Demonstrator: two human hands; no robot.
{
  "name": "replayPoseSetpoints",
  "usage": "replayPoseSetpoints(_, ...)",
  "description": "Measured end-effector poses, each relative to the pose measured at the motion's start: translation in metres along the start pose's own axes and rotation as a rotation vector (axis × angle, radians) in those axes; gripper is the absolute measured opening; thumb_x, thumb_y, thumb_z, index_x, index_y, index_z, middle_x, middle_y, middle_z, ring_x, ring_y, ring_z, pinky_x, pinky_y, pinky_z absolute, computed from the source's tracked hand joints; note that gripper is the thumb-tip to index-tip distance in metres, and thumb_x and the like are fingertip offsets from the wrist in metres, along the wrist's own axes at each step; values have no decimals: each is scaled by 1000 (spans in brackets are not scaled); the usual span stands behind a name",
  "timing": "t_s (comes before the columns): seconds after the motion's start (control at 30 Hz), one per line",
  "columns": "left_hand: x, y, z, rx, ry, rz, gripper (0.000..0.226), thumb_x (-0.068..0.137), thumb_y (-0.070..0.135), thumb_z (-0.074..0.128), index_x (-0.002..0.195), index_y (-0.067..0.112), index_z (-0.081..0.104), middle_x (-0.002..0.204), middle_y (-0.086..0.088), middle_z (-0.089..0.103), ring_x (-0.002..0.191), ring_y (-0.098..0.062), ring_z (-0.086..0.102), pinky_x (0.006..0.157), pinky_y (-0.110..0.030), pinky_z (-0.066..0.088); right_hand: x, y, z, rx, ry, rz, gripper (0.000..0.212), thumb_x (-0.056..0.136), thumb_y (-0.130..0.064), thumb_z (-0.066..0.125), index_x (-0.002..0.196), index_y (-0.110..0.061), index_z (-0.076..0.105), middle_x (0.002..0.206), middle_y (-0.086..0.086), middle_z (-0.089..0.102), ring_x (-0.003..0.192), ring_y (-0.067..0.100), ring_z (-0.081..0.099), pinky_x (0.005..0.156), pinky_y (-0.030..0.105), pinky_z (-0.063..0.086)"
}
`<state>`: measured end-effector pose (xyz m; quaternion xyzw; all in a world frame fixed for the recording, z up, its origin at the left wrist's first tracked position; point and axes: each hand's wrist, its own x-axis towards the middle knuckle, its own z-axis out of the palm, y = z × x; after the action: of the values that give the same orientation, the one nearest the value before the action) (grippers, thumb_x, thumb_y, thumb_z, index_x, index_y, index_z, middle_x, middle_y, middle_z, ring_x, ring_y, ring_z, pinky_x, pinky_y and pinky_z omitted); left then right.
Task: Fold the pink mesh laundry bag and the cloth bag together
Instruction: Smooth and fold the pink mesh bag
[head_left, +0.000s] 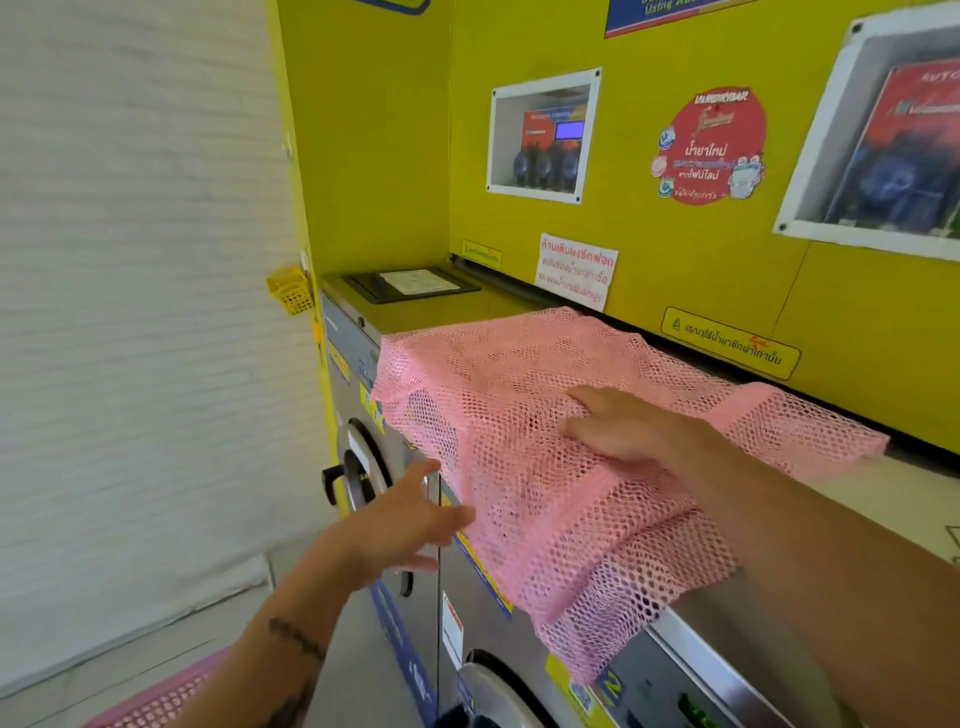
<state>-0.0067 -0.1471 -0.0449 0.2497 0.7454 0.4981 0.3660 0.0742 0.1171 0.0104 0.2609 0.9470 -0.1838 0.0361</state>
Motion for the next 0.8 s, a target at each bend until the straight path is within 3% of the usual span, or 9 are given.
replayPoseSetpoints(0.07,3,-9,4,-86,-217,-17,83,81,20,71,147,24,20,108,-14,75,96,-26,71,87,-41,56,0,-8,1,-29,49,-32,70,92,-51,52,153,-31,24,163,4,23,146,29,29,119,52,22)
replayPoseSetpoints(0.13,0,-8,2,-79,-462,-5,64,87,16,63,142,18,31,111,-17,73,101,-31,70,91,-42,54,2,-17,1,-37,40,-60,68,90,-46,56,150,-35,27,162,1,24,144,29,31,118,53,25)
replayPoseSetpoints(0.2,3,-4,-7,-24,-570,20,44,93,11,55,135,10,43,112,-15,72,102,-30,69,89,-39,54,5,-27,0,-64,24,-83,68,87,-40,58,149,-37,31,159,-1,26,142,28,34,116,51,30)
replayPoseSetpoints(0.3,30,-1,-30,37,-283,79,23,89,12,55,112,11,57,100,-4,75,91,-18,69,77,-29,51,3,-51,-3,-189,164,-181,52,89,-32,57,139,-31,44,145,1,39,133,25,40,111,49,36)
replayPoseSetpoints(0.43,82,4,-70,36,180,170,8,87,9,61,92,15,61,82,-10,70,64,-12,61,64,-26,44,-8,-90,10,-137,195,-368,14,89,-24,53,101,-29,59,101,-9,54,96,16,54,80,33,44)
replayPoseSetpoints(0.5,107,4,-82,94,364,220,9,87,13,61,96,16,61,82,-14,69,50,-8,54,50,-19,41,-7,-107,26,-164,140,-415,13,90,-28,54,101,-26,61,98,-8,55,93,17,53,78,34,44)
replayPoseSetpoints(0.57,129,3,-87,208,518,277,15,88,14,61,102,19,59,85,-13,70,54,-12,54,48,-23,40,1,-119,42,-270,95,-404,22,90,-34,55,111,-27,59,109,-1,53,102,21,52,85,37,44)
replayPoseSetpoints(0.67,160,-3,-90,361,565,335,27,87,11,57,110,24,55,79,-12,66,65,-18,56,56,-30,46,17,-128,55,-578,106,-357,38,86,-35,56,122,-23,55,118,8,47,109,29,48,88,42,40)
replayPoseSetpoints(0.8,189,-3,-99,459,599,429,26,84,7,50,98,29,53,81,1,65,73,-24,61,58,-37,50,28,-133,51,-614,181,-343,19,81,-20,57,99,-19,53,102,6,49,96,28,52,71,36,32)
